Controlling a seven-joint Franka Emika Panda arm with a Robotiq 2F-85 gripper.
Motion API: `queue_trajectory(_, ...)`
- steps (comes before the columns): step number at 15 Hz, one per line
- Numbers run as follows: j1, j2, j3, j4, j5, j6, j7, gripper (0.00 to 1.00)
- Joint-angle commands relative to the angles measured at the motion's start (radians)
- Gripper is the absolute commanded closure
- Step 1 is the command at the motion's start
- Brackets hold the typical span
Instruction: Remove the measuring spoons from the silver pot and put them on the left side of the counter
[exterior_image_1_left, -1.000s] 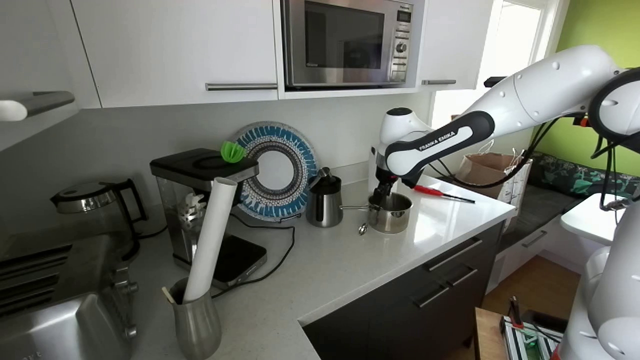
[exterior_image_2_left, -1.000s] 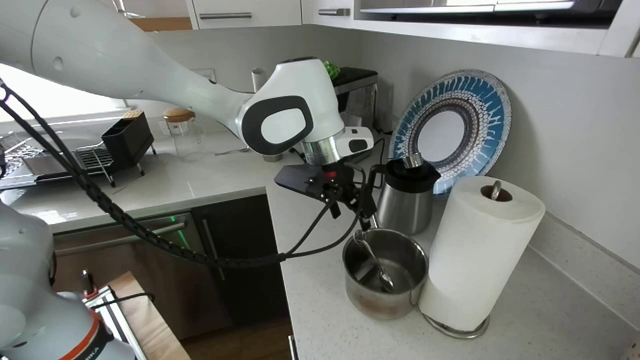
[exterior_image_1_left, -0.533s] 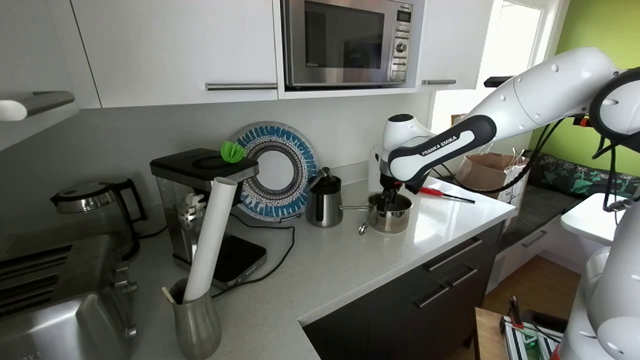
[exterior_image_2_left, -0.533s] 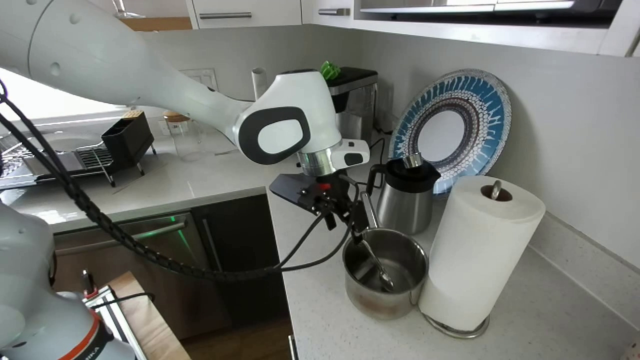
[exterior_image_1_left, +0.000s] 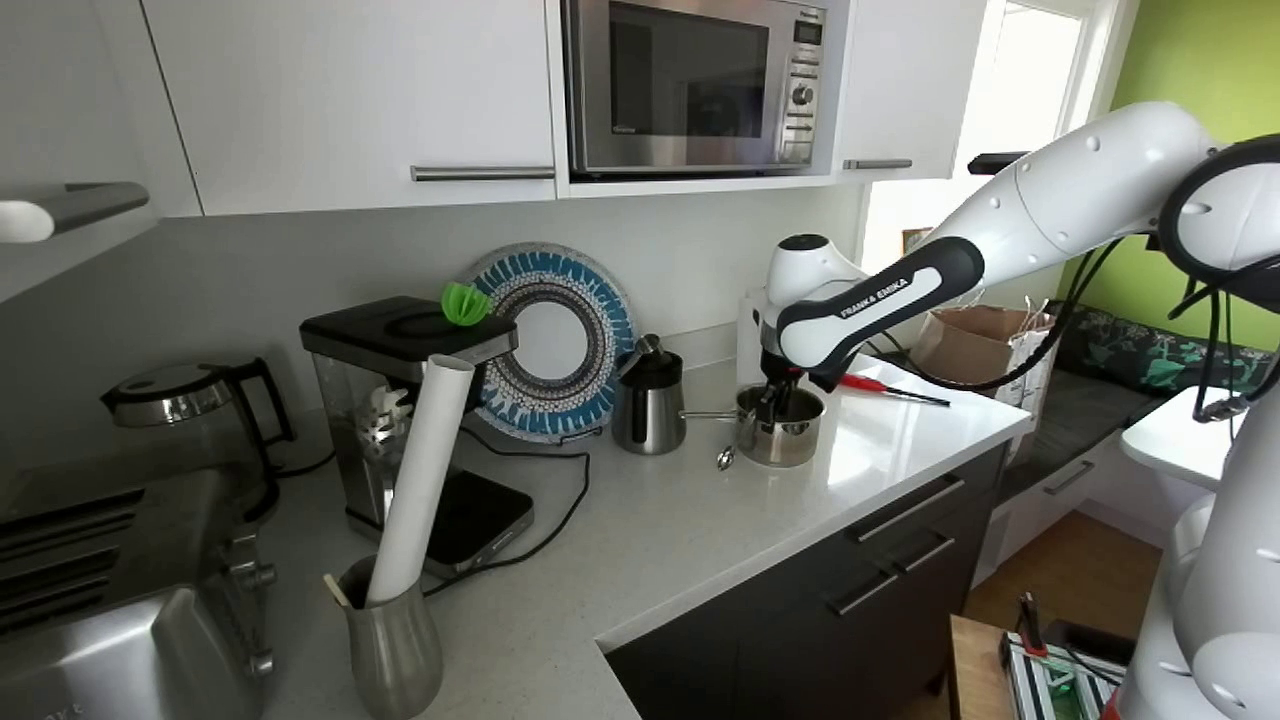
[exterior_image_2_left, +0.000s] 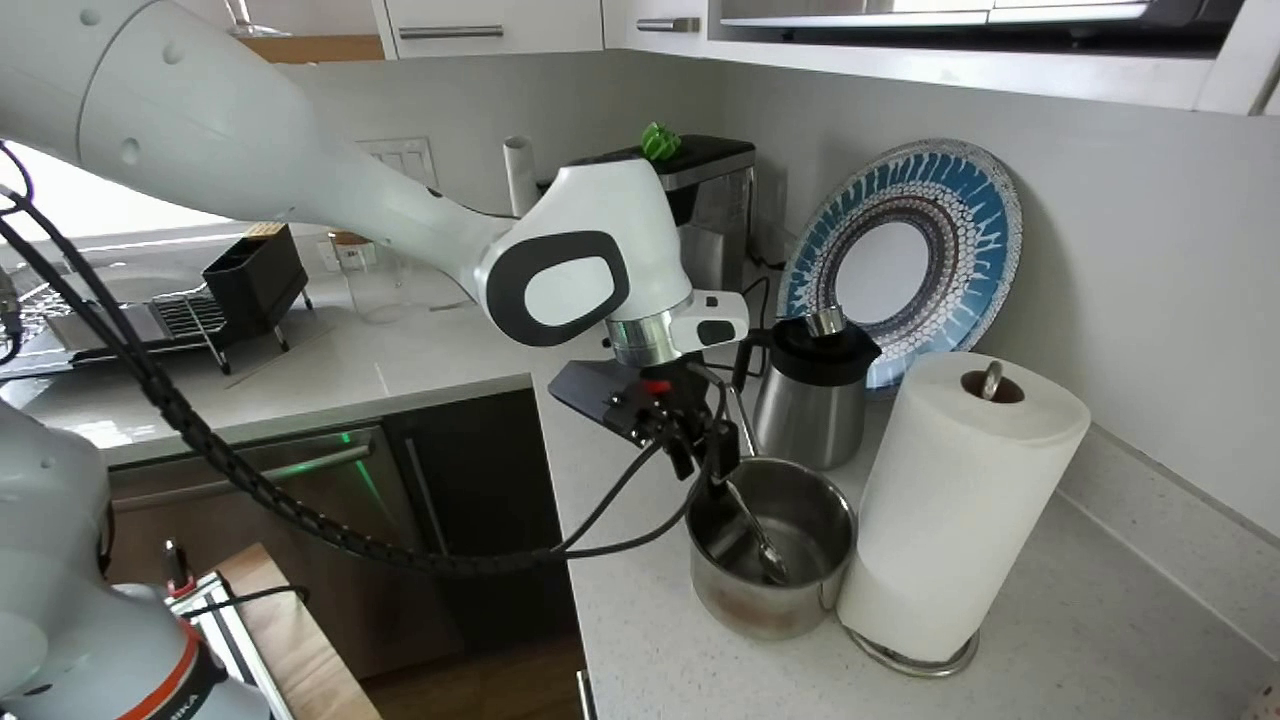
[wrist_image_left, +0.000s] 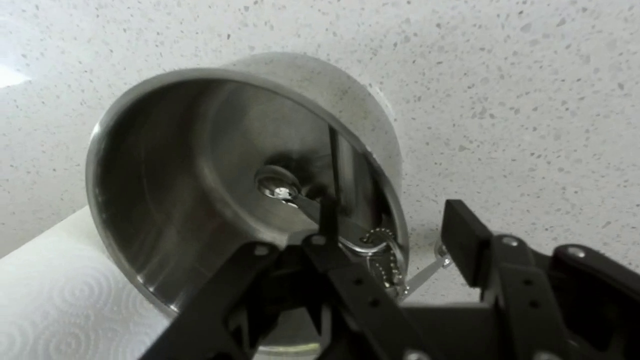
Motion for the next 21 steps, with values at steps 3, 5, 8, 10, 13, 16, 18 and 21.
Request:
queue_trajectory(3, -0.002, 0.029, 0.0, 0.032, -0.002, 0.026, 0.003, 0.47)
queue_trajectory(5, -0.002, 0.041, 0.001, 0.047, 0.008, 0.033, -0.002, 0.6)
queue_trajectory(8, 0.0, 0.062, 0.003, 0.064, 0.021, 0.048, -0.011, 0.8)
queue_trajectory(10, 0.002, 0.07, 0.008, 0.072, 0.025, 0.054, -0.014, 0.94)
queue_trajectory(13, 0.002, 0.077, 0.012, 0.08, 0.026, 0.055, -0.019, 1.0)
queue_trajectory(16, 0.003, 0.047, 0.014, 0.074, 0.029, 0.047, -0.038, 0.98)
queue_trajectory(18, 0.007, -0.018, 0.019, 0.046, 0.036, 0.045, -0.086, 0.98)
queue_trajectory(21, 0.014, -0.086, 0.022, 0.037, 0.053, 0.029, -0.175, 0.98)
